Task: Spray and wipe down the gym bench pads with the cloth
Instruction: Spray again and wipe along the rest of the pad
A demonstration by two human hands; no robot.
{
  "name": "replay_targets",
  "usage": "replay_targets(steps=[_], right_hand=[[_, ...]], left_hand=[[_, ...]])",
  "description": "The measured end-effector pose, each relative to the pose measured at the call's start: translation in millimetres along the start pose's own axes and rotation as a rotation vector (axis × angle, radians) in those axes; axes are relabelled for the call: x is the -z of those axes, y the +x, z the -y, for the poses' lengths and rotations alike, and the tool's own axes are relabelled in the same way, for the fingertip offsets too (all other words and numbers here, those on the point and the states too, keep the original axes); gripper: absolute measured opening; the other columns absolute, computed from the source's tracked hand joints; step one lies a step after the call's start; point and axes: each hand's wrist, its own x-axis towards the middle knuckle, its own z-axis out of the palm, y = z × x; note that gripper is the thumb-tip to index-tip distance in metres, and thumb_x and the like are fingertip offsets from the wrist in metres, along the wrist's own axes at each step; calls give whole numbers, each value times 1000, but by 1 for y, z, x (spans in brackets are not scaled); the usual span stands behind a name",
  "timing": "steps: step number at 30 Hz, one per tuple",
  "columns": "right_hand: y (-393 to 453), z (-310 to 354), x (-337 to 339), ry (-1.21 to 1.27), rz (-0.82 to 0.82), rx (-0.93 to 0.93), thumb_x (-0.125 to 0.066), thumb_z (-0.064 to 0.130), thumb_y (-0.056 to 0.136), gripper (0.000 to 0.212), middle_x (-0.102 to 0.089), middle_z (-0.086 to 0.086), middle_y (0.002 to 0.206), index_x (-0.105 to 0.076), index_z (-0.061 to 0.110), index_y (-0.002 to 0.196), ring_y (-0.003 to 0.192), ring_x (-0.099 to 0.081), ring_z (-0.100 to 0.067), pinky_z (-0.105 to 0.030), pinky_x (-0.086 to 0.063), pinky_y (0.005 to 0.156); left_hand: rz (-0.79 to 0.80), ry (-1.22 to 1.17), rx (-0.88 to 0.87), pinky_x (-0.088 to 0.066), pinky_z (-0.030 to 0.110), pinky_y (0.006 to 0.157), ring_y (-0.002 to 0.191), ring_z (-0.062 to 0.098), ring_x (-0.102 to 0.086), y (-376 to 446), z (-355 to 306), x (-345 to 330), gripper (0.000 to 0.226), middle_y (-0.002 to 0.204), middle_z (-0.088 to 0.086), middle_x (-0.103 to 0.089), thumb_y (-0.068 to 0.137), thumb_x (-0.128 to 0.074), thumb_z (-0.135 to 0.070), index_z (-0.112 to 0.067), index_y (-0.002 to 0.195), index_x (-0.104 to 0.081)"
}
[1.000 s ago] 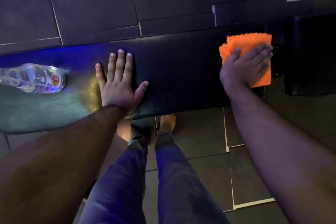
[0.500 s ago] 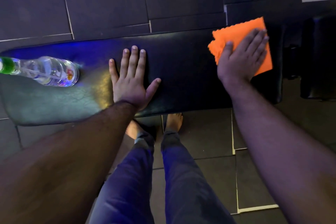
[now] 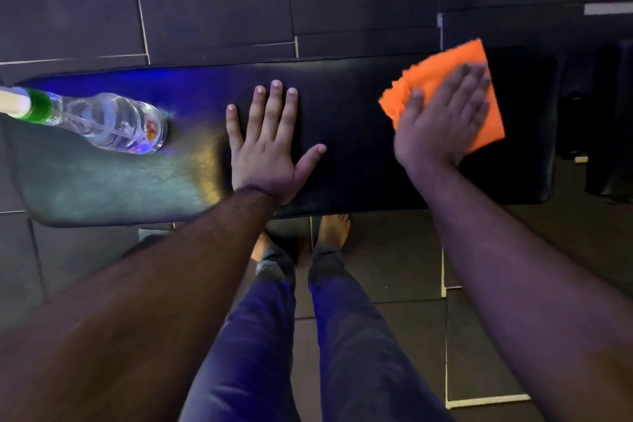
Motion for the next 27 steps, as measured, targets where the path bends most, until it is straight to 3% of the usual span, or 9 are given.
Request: replay_targets(steps=[5, 9, 11, 13, 17, 21, 24, 26, 27], right_hand=[[-29, 63, -10, 29, 49, 452, -34, 49, 104, 79, -20, -19, 176, -21, 3, 168, 164, -18, -36, -53, -15, 133], [-103, -11, -8, 1, 118, 779, -41, 50, 108, 79, -15, -14, 179, -17, 7, 170, 166, -12, -30, -50, -15, 133], [-101, -50, -5, -33, 132, 695, -40, 51, 108, 80, -15, -14, 178, -16, 6, 170, 166, -14, -31, -50, -16, 133], [-79, -52, -4, -36, 97, 475, -38, 50, 108, 81, -15, -17, 178, -15, 4, 169, 165, -16, -34, -52, -19, 132], [-32, 40, -1, 63, 59, 140, -32, 52, 104, 83, -15, -18, 177, -17, 2, 169, 165, -14, -37, -53, -15, 132], [-57, 120, -9, 58, 129, 520, -32, 52, 101, 83, -24, -14, 176, -23, 4, 168, 163, -22, -34, -51, -15, 132], [-116, 106, -13, 70, 181, 805, -41, 49, 107, 76, -21, -11, 178, -23, 8, 169, 165, -18, -31, -50, -13, 133], [-141, 76, -10, 53, 203, 833, -45, 51, 108, 78, -20, -9, 178, -23, 9, 169, 165, -17, -29, -48, -12, 134], [-148, 64, -7, 29, 224, 806, -45, 52, 108, 79, -19, -9, 178, -22, 9, 170, 165, -17, -28, -47, -13, 134]], left_hand=[[-103, -225, -14, -3, 62, 134, 169, 28, -15, -2, 8, 2, 94, 182, 14, -14, 106, -25, -68, -3, 172, -8], [-203, -474, -9, -7, 57, 135, 167, 33, -19, -4, 11, 6, 100, 179, 24, -16, 106, -15, -73, 5, 169, -7], [-217, -540, -14, -8, 57, 135, 168, 34, -18, -3, 12, 8, 97, 179, 24, -14, 107, -18, -73, 1, 169, -4], [-225, -606, 0, -7, 59, 135, 168, 36, -16, -4, 12, 12, 98, 180, 24, -13, 106, -18, -73, 1, 169, -4], [-289, -728, 86, 4, 50, 135, 168, 36, -14, -1, 9, 20, 105, 179, 25, -13, 106, -12, -76, 8, 168, -8], [-426, -813, 219, 3, 50, 135, 167, 11, -11, -3, 17, 27, 101, 180, 22, -14, 108, -13, -74, 6, 170, -7], [-482, -872, 197, -16, 65, 133, 165, 29, -28, -14, 33, 38, 90, 176, 19, -28, 111, -20, -67, 2, 168, -19], [-488, -850, 178, -43, 63, 117, 140, 40, -57, -32, 48, 51, 77, 151, 17, -57, 114, -26, -61, 1, 154, -48], [-476, -821, 232, -51, 59, 103, 117, 39, -67, -45, 56, 58, 69, 127, 14, -68, 114, -30, -61, -5, 135, -63]])
